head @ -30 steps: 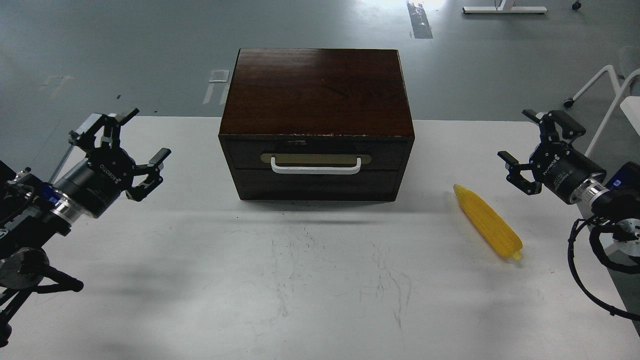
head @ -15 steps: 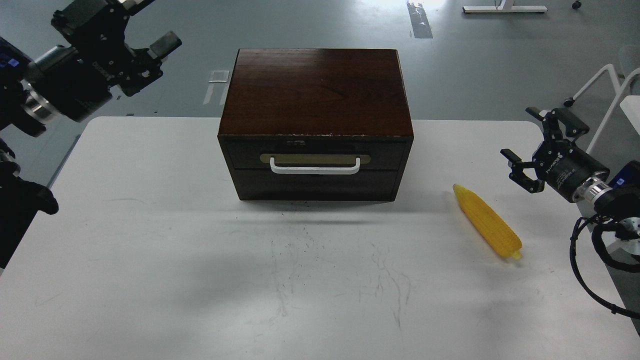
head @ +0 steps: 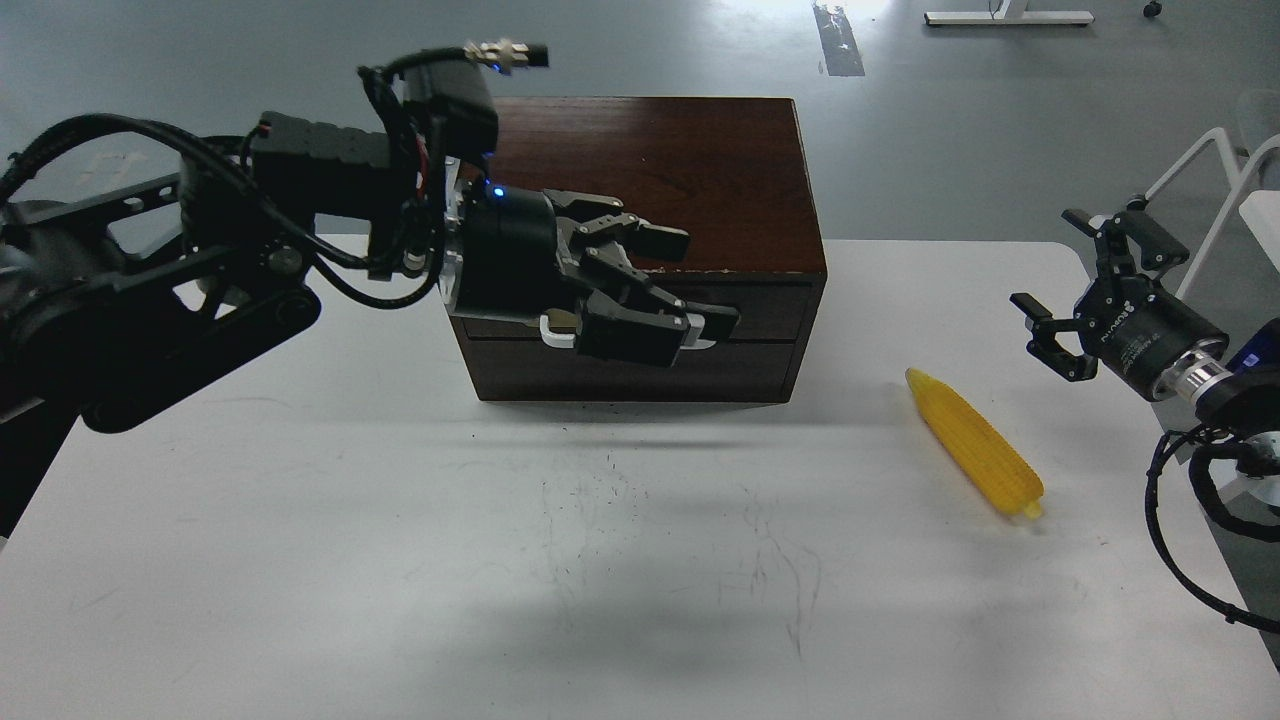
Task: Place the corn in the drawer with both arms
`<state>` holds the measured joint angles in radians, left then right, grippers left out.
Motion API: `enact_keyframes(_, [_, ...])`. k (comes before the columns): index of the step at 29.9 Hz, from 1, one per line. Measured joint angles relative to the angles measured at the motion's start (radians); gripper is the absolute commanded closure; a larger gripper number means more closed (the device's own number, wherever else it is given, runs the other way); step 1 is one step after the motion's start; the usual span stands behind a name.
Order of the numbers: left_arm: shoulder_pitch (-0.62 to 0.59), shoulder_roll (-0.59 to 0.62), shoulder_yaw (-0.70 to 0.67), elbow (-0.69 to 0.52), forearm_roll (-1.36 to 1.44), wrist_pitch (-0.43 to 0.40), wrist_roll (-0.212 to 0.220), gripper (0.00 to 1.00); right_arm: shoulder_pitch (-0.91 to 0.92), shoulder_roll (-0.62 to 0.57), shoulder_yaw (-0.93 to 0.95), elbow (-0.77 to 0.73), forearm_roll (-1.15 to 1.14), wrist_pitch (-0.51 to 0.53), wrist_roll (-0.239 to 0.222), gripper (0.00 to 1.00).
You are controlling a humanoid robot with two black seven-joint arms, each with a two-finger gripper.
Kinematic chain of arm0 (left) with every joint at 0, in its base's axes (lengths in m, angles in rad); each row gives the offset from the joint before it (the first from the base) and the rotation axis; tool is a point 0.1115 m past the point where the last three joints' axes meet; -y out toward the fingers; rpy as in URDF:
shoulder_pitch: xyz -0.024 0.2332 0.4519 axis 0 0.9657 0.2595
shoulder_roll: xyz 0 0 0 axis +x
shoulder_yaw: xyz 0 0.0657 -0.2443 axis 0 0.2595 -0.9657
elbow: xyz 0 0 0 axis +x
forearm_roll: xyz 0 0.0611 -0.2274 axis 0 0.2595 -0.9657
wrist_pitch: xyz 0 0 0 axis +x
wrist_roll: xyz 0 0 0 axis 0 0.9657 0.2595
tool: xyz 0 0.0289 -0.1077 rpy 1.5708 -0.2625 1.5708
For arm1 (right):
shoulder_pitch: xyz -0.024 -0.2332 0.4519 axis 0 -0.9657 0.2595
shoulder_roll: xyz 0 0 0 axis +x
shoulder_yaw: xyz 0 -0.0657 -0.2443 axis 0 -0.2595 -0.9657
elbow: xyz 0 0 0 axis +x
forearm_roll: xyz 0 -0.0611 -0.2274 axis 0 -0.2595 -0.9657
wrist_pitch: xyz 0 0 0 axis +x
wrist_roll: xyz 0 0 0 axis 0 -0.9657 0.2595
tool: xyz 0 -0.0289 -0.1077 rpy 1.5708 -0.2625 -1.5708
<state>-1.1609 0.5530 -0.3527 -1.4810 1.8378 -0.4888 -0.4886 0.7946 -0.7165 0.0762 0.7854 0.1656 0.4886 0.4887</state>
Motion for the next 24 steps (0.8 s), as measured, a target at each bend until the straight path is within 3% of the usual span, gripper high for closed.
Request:
enact_keyframes(7, [-0.068,-0.035,0.186,0.065,0.169,0.0,0.0,0.01,0.0,0.0,0.002,0.0,0.0,0.0,0.0,0.0])
enact_keyframes(24, [-0.071,-0.097,0.253,0.149,0.339,0.0,0.0,0.01,-0.006,-0.002,0.001,-0.002,0.0,0.0,0.0,0.0])
